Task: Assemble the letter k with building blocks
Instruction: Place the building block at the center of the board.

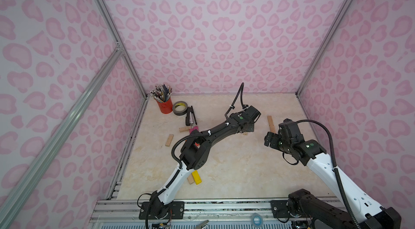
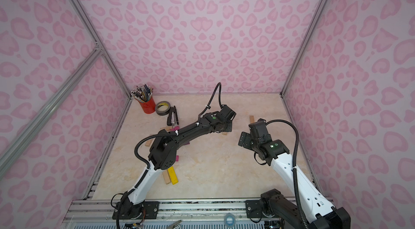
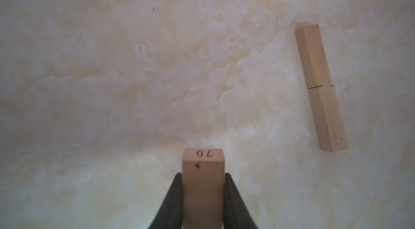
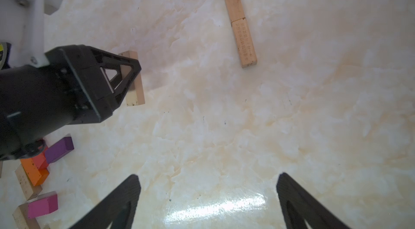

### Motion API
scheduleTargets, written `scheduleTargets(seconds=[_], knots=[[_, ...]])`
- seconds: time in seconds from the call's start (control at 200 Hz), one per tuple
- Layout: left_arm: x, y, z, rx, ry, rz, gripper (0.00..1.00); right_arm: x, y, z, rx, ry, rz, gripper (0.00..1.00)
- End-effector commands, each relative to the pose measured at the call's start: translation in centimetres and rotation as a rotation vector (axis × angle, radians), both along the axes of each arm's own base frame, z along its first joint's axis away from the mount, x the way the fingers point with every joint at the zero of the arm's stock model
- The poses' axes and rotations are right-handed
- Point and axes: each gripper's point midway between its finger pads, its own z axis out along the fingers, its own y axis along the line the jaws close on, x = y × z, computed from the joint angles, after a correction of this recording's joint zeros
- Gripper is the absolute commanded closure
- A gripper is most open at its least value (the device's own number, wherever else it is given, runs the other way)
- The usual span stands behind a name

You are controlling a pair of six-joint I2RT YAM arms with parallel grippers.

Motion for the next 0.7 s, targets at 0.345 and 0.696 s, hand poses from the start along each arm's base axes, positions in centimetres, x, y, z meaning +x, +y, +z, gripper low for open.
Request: scheduleTargets(seconds=[0.345,0.696], knots=[[-1.1,-0.7,-5.5,0.092,0.097,-0.053,0.77,-1.2,-0.6,-0.5,-0.007,0.028,-0.017,0.04],[-0.4,-1.3,-0.6,0.026,0.043,-0.063,0.55,-1.0,-0.4,0.2,0.007,0.013,-0.017,0.04]])
